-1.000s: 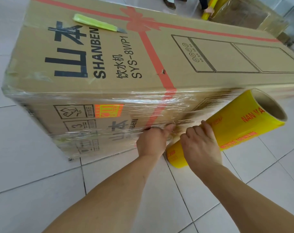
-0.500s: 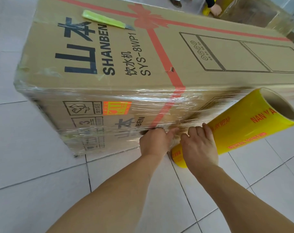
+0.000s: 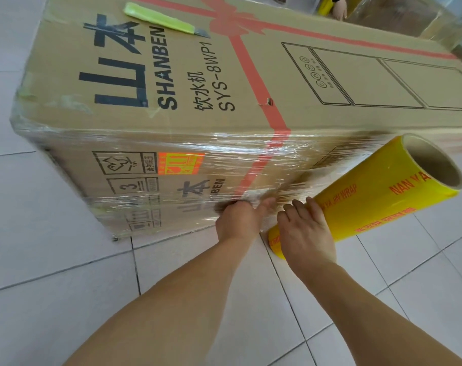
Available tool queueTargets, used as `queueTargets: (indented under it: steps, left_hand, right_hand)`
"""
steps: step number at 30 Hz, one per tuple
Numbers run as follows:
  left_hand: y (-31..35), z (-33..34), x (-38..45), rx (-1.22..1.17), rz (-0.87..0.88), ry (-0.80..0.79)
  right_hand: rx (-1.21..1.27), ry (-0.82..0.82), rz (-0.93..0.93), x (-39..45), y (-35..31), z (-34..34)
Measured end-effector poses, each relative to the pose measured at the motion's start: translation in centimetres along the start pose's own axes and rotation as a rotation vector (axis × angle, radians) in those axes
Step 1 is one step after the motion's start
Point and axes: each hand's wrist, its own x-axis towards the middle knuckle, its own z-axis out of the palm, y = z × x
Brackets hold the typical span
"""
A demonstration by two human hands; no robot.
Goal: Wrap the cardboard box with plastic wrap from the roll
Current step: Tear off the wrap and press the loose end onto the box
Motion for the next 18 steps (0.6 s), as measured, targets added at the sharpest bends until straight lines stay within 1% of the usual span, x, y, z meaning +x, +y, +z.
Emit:
queueTargets:
  steps: [2, 5, 8, 10, 13, 15, 18]
  left_hand:
    - [0.0, -0.3, 0.4, -0.025, -0.011, 0.011]
    - [-0.2, -0.1, 0.4, -0.034, 0.007, 0.014]
    - [-0.9, 0.5, 0.7, -0.072, 0.07, -0.05]
    - [-1.2, 0.7, 1.0, -0.057, 0.099, -0.063]
    - [-1.4, 1.0, 1.2, -0.056, 0.124, -0.027]
    - [-1.4, 1.1, 1.1, -0.065, 0.134, -0.003]
    - [-1.7, 1.2, 1.1, -0.045, 0.15, 0.007]
  right_hand:
    - [0.013, 0.028, 0.008, 0.1, 0.1, 0.1]
    - [0.06, 0.129, 0.058, 0.2, 0.7, 0.9]
    - [0.085, 0.182, 0.099, 0.4, 0.8, 1.8]
    - [0.101, 0.171, 0.089, 0.8, 0.3, 2.1]
    - [0.118, 0.16, 0.067, 0.8, -0.3, 2.4]
    - [0.117, 0.164, 0.084, 0.5, -0.7, 2.6]
    - [0.091, 0.111, 0.136, 0.2, -1.8, 2.9]
